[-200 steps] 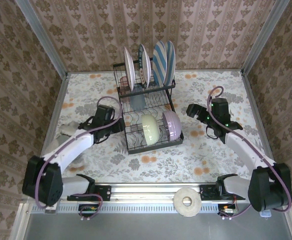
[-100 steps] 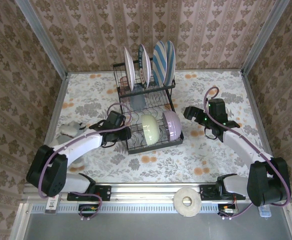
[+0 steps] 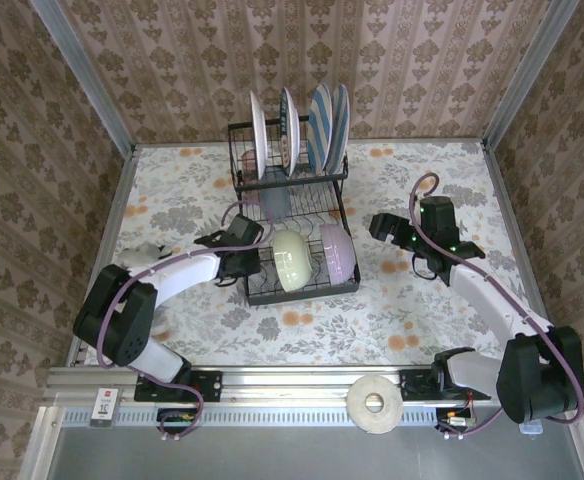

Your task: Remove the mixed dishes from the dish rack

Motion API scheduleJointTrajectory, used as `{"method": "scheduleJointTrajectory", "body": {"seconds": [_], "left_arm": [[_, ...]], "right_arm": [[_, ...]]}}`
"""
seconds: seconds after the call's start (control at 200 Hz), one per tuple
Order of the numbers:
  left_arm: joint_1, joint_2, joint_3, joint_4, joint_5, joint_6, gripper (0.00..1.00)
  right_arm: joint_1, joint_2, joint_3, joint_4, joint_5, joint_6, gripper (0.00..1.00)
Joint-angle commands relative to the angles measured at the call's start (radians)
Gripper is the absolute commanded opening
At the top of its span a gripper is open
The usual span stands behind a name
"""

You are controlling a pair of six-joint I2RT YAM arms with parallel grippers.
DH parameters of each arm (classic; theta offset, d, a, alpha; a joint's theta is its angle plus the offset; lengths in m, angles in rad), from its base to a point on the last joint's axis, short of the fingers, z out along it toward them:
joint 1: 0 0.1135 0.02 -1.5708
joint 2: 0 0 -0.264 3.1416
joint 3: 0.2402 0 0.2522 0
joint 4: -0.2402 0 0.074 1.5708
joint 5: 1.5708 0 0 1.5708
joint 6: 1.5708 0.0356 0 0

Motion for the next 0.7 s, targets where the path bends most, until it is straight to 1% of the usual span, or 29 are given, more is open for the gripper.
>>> {"method": "scheduleJointTrajectory", "body": {"seconds": [0.0,0.125,0.235,0.44,0.58,0.695], "left_arm": [[-0.043,0.075,0.044,0.078,0.091,0.092,0.00],[-0.102,0.122,0.101,0.082,0.072,0.091,0.00],[-0.141,0.181,0.151,0.108,0.080,0.080,0.00],[-0.190,0.273,0.239,0.164,0.107,0.081,0.00],[-0.218,0.346,0.325,0.165,0.131,0.089,0.00],[-0.237,0.388,0.377,0.165,0.146,0.056,0.00]], "right_arm": [[0.005,-0.023,0.046,-0.044,0.070,-0.019,1.00],[0.003,-0.025,0.073,-0.060,0.134,-0.016,1.00],[-0.001,-0.030,0.092,-0.050,0.156,-0.018,1.00],[-0.039,-0.070,0.146,-0.094,0.242,-0.012,0.99],[-0.053,-0.105,0.196,-0.134,0.314,-0.031,0.99],[-0.053,-0.141,0.232,-0.161,0.360,-0.036,0.97]]}}
